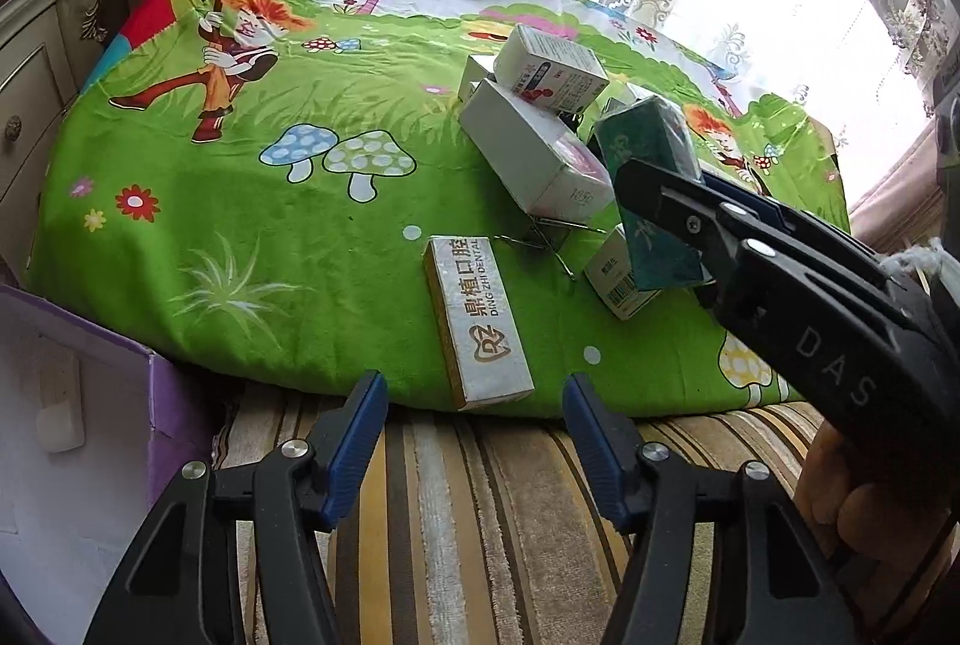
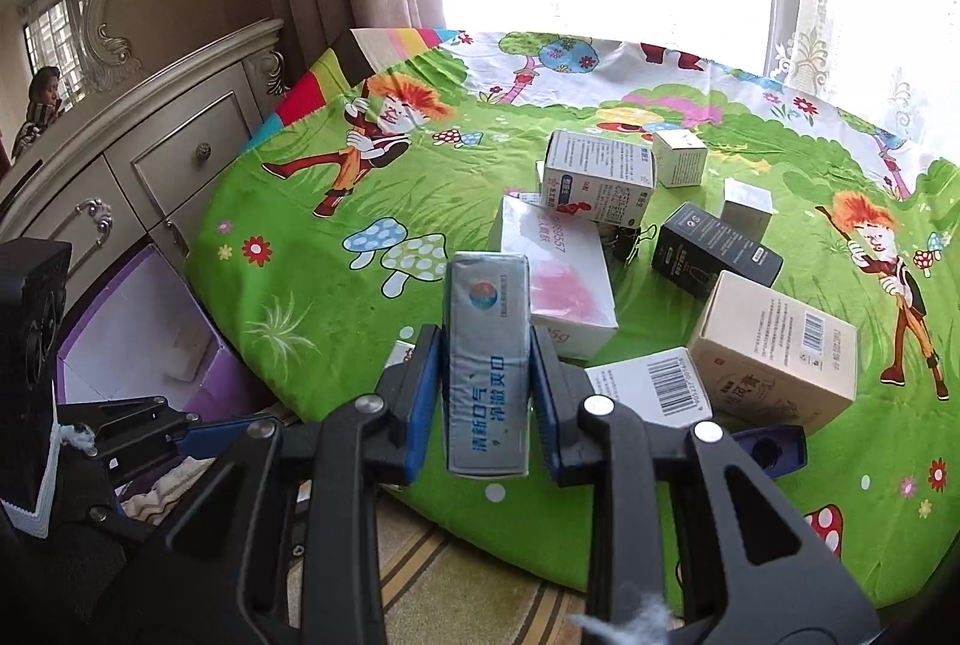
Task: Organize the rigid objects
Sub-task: 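Grasp the gold-lettered dental box with the left tool while the right tool grasps the blue-white box, then carry both boxes into the purple box and open both tools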
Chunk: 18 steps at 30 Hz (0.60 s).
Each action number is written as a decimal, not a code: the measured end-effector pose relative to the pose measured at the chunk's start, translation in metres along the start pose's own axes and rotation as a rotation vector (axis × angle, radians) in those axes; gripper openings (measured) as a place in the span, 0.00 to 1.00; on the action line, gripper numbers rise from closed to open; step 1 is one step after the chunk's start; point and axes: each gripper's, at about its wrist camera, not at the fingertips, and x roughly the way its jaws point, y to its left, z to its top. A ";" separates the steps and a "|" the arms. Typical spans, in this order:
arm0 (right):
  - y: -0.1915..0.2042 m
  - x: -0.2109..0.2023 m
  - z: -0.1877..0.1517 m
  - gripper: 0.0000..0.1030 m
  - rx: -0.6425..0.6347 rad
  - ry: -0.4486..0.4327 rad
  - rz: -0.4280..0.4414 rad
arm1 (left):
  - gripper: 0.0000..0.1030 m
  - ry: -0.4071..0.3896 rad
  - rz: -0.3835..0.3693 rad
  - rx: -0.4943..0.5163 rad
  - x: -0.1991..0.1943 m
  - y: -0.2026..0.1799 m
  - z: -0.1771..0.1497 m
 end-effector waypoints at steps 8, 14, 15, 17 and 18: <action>-0.035 -0.009 -0.001 0.32 0.129 -0.033 -0.071 | 0.48 0.077 0.089 0.026 0.036 -0.016 0.016; -0.044 -0.005 -0.009 0.32 0.172 -0.016 -0.044 | 0.32 0.074 0.109 0.043 0.040 -0.018 0.013; -0.044 -0.005 -0.009 0.32 0.172 -0.017 -0.038 | 0.32 0.069 0.101 0.037 0.039 -0.016 0.012; -0.043 -0.006 -0.011 0.32 0.171 -0.020 -0.027 | 0.32 0.056 0.087 0.018 0.037 -0.014 0.010; -0.042 -0.007 -0.011 0.32 0.172 -0.020 -0.023 | 0.32 0.049 0.082 0.006 0.035 -0.012 0.009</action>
